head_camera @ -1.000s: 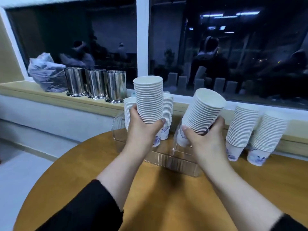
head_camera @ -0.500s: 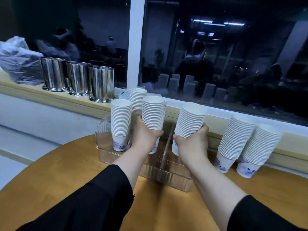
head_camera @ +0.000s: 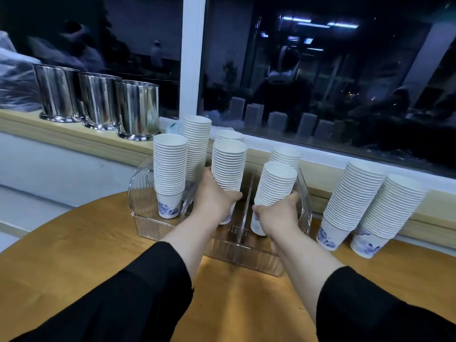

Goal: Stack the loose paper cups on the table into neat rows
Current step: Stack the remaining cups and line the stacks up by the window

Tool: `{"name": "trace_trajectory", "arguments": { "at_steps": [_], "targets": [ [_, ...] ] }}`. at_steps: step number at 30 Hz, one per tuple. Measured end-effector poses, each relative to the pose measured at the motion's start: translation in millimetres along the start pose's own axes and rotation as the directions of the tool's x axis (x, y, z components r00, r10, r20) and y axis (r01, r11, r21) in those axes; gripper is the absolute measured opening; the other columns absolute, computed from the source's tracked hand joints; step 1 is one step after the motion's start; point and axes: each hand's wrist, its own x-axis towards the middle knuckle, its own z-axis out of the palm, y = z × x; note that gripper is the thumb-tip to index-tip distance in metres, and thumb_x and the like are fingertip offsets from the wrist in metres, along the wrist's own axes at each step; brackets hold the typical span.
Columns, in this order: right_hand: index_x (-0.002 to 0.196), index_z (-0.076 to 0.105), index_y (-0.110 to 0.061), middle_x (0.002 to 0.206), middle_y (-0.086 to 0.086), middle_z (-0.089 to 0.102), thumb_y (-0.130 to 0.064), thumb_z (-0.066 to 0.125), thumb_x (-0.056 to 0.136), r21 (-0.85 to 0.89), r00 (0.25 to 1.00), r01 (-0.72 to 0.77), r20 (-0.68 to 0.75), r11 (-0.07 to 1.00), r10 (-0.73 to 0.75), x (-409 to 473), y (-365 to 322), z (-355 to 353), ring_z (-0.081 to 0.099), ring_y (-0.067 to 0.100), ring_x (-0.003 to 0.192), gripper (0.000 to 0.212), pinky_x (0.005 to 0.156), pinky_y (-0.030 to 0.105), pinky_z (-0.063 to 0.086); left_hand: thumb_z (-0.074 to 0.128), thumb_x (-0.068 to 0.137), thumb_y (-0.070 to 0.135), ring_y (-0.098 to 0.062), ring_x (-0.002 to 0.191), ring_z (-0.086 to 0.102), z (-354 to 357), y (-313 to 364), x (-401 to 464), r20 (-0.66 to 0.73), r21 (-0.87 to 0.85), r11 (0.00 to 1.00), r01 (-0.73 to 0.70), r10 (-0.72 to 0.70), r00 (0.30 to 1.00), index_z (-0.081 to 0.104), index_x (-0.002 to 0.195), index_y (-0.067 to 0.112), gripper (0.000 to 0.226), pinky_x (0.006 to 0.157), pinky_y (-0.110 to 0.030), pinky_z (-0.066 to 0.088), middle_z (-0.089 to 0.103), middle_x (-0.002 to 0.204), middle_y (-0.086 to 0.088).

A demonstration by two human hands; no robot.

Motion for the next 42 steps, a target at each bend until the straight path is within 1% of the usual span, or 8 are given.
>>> {"name": "trace_trajectory", "arguments": {
  "at_steps": [6,17,19,23,28,31,34,42],
  "targets": [
    [0.136,0.026,-0.015,0.128,0.013,0.055,-0.011,0.076,0.081,-0.02,0.998,0.007,0.061,1.0,-0.006,1,7,-1,0.055,0.033,0.114,0.075,0.08,0.032,0.039,0.088,0.069,0.015,-0.028,0.111,0.061,3,-6,-4,-0.006,0.008,1.0,0.01,-0.01,1.0,0.042,0.132,0.016,0.078,0.086,-0.037,0.048,0.064,0.122,-0.006],
    [0.146,0.019,-0.024,0.142,0.003,0.051,-0.029,0.065,0.086,-0.138,0.984,0.164,0.084,0.977,-0.154,-20,-2,-13,0.054,0.035,0.121,0.076,0.101,0.046,0.046,0.08,0.082,0.017,-0.034,0.128,0.054,-1,-1,-12,-0.042,0.23,0.97,-0.079,0.091,0.995,0.037,0.144,0.016,0.076,0.103,-0.046,0.046,0.06,0.137,-0.009],
    [0.15,0.024,-0.021,0.143,0.002,0.053,-0.03,0.059,0.092,-0.146,0.954,0.296,0.093,0.944,-0.285,-38,-6,-28,0.053,0.031,0.125,0.069,0.103,0.038,0.044,0.071,0.089,0.02,-0.033,0.127,0.056,-7,3,-25,-0.114,0.266,0.953,-0.143,0.179,0.977,0.041,0.142,0.019,0.061,0.103,-0.047,0.047,0.062,0.136,-0.007],
    [0.149,0.037,-0.03,0.145,-0.017,0.049,-0.034,0.055,0.095,0.168,0.857,0.502,0.032,0.848,-0.514,-79,-2,-85,0.049,0.0,0.13,0.057,0.108,0.026,0.039,0.054,0.096,0.026,-0.022,0.119,0.062,-18,30,-76,-0.322,0.047,0.915,-0.401,0.394,0.861,0.056,0.131,0.023,0.035,0.1,-0.048,0.051,0.064,0.127,0.001],
    [0.122,0.062,-0.027,0.124,-0.011,0.065,-0.018,0.062,0.094,0.218,0.879,0.475,-0.163,0.853,-0.448,-69,69,-173,0.06,0.002,0.115,0.03,0.099,0.035,0.05,0.056,0.095,0.02,-0.008,0.103,0.063,27,74,-159,-0.233,-0.126,0.738,-0.663,0.628,0.743,0.065,0.113,0.016,0.02,0.092,-0.022,0.048,0.065,0.107,0.006],
    [0.122,0.057,-0.028,0.126,-0.004,0.06,-0.02,0.068,0.09,0.121,0.926,0.351,-0.196,0.929,-0.324,-39,126,-209,0.059,0.008,0.116,0.035,0.102,0.045,0.049,0.059,0.09,0.032,-0.007,0.102,0.065,88,64,-189,-0.035,-0.277,0.796,-0.537,0.551,0.834,0.059,0.118,0.036,0.028,0.089,-0.022,0.051,0.064,0.113,0.015],
    [0.136,0.045,-0.029,0.135,-0.004,0.052,-0.034,0.074,0.081,0.042,0.972,0.205,-0.129,0.978,-0.198,-12,159,-231,0.057,0.01,0.119,0.063,0.106,0.04,0.045,0.068,0.083,0.038,-0.003,0.117,0.058,146,34,-196,0.112,-0.205,0.913,-0.354,0.381,0.918,0.047,0.131,0.045,0.053,0.1,-0.033,0.051,0.052,0.127,0.026],
    [0.154,0.018,-0.024,0.156,0.001,0.034,-0.025,0.079,0.08,0.107,0.974,0.222,-0.066,0.969,-0.216,62,168,-225,0.041,0.009,0.127,0.096,0.111,0.037,0.036,0.086,0.075,0.036,-0.012,0.146,0.033,212,17,-138,0.158,-0.106,0.99,-0.094,0.111,0.981,0.012,0.16,0.027,0.113,0.119,-0.031,0.03,0.033,0.16,0.0]
  ]
}}
